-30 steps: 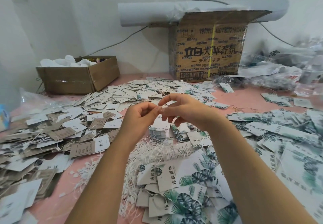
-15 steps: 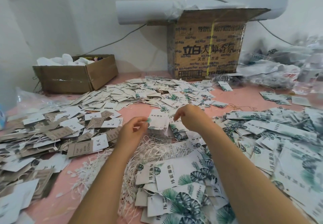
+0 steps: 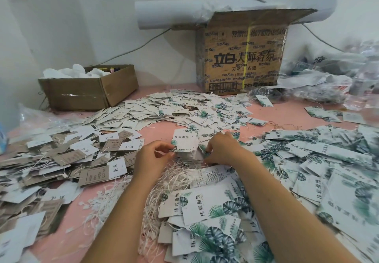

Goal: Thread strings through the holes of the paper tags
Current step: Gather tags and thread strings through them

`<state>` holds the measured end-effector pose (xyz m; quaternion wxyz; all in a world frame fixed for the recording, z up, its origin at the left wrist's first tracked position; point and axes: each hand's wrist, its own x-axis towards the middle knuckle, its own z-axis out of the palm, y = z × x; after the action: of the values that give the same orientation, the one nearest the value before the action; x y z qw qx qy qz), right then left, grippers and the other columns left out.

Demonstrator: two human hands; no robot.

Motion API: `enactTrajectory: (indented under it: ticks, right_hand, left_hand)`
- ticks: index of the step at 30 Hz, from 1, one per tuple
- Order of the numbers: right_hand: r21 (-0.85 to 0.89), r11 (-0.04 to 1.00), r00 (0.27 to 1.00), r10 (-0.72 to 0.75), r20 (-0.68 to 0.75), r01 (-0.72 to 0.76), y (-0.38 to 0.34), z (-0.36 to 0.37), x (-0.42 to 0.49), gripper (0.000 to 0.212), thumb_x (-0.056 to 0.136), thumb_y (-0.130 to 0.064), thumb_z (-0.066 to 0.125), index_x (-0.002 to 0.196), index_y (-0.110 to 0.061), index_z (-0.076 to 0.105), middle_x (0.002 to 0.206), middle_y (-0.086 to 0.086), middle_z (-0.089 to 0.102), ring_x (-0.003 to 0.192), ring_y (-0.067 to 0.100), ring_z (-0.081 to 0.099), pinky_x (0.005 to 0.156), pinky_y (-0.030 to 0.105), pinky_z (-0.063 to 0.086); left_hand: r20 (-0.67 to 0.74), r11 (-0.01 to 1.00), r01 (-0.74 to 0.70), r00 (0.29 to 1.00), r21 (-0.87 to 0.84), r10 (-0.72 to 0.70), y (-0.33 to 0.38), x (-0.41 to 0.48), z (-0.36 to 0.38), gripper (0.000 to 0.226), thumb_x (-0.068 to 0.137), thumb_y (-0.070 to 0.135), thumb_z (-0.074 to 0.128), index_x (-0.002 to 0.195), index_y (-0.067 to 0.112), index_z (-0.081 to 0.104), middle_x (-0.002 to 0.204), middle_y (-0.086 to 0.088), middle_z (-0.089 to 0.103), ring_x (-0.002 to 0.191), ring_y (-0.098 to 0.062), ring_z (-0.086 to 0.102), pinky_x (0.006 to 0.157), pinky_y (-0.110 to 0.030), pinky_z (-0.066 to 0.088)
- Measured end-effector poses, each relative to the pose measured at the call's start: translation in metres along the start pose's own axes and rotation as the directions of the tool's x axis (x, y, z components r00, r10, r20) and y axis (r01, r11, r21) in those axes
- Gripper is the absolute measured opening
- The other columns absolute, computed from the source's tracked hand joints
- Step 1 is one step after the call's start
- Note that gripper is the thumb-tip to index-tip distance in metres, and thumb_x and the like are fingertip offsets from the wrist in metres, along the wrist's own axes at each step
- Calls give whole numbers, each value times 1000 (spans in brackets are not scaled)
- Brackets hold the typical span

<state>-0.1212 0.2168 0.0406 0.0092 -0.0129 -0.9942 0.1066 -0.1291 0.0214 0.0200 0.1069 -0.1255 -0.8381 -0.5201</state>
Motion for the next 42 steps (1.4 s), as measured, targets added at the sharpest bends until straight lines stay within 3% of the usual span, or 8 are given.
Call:
enactTrajectory:
  ticks: [3, 6, 8, 13, 18, 32, 36, 42]
  right_hand:
    - [42, 999, 995, 13, -98, -9, 0, 2, 1, 37, 84, -42, 63, 88, -6, 67, 88, 6, 65, 98, 25, 53, 106, 40, 30]
    - [-4, 994, 983, 109, -145, -110, 4, 7, 2, 57, 83, -55, 57, 110, -5, 59, 116, 13, 59, 113, 30, 47, 103, 41, 32]
    - [-27, 982, 975, 185, -126, -189, 8, 10, 3, 60, 81, -61, 56, 102, -5, 54, 125, 16, 50, 119, 33, 42, 98, 43, 37]
    - [28, 973, 971, 228, -73, -227, 10, 11, 6, 55, 80, -60, 58, 64, -17, 29, 74, 1, 47, 91, 24, 51, 87, 40, 47]
    - [76, 970, 966, 236, -103, -229, 11, 12, 6, 50, 82, -53, 61, 64, -16, 32, 66, -2, 43, 80, 22, 48, 76, 36, 49]
    - [146, 945, 944, 308, -114, -291, 12, 18, 9, 47, 81, -58, 59, 76, -14, 44, 69, -1, 49, 79, 22, 58, 77, 36, 53]
    - [110, 951, 947, 301, -108, -289, 13, 19, 9, 53, 80, -66, 52, 67, -17, 37, 67, -2, 49, 79, 22, 59, 79, 37, 53]
    - [-13, 942, 931, 330, -158, -336, 11, 24, 9, 65, 76, -77, 43, 91, -13, 50, 94, 5, 61, 97, 26, 55, 75, 34, 39]
  left_hand:
    - [-15, 997, 43, 999, -62, -44, 0, 0, -2, 22, 77, 9, 75, 76, 29, 67, 76, 8, 65, 67, -13, 58, 62, -34, 51]
    - [-20, 995, 45, 999, -92, -47, -2, 1, -4, 16, 75, 13, 77, 75, 26, 67, 75, 9, 66, 65, -12, 58, 59, -30, 48]
    - [-44, 995, 36, 998, -98, -40, -4, 2, -5, 12, 76, 19, 77, 73, 23, 66, 73, 9, 65, 63, -11, 56, 54, -27, 42]
    - [-70, 997, 77, 994, -20, -78, -6, 2, 3, 26, 85, 41, 63, 79, 16, 61, 74, 3, 62, 65, -13, 56, 59, -29, 46]
    - [13, 990, 96, 995, 107, -98, -8, 2, 13, 25, 92, 35, 55, 85, 12, 60, 73, 4, 57, 63, -8, 50, 54, -19, 33]
    - [18, 974, 185, 983, -133, -184, -7, 2, 8, 29, 96, 26, 50, 71, 12, 54, 59, -2, 48, 48, -13, 37, 47, -24, 31]
    - [-10, 991, 131, 991, -14, -131, -6, 0, 9, 39, 100, 33, 37, 70, 11, 51, 58, 0, 46, 49, -12, 39, 48, -23, 30]
    - [-47, 977, 58, 998, 204, -49, -7, 0, 15, 43, 95, 48, 38, 73, 13, 51, 63, -1, 52, 54, -12, 46, 49, -20, 34]
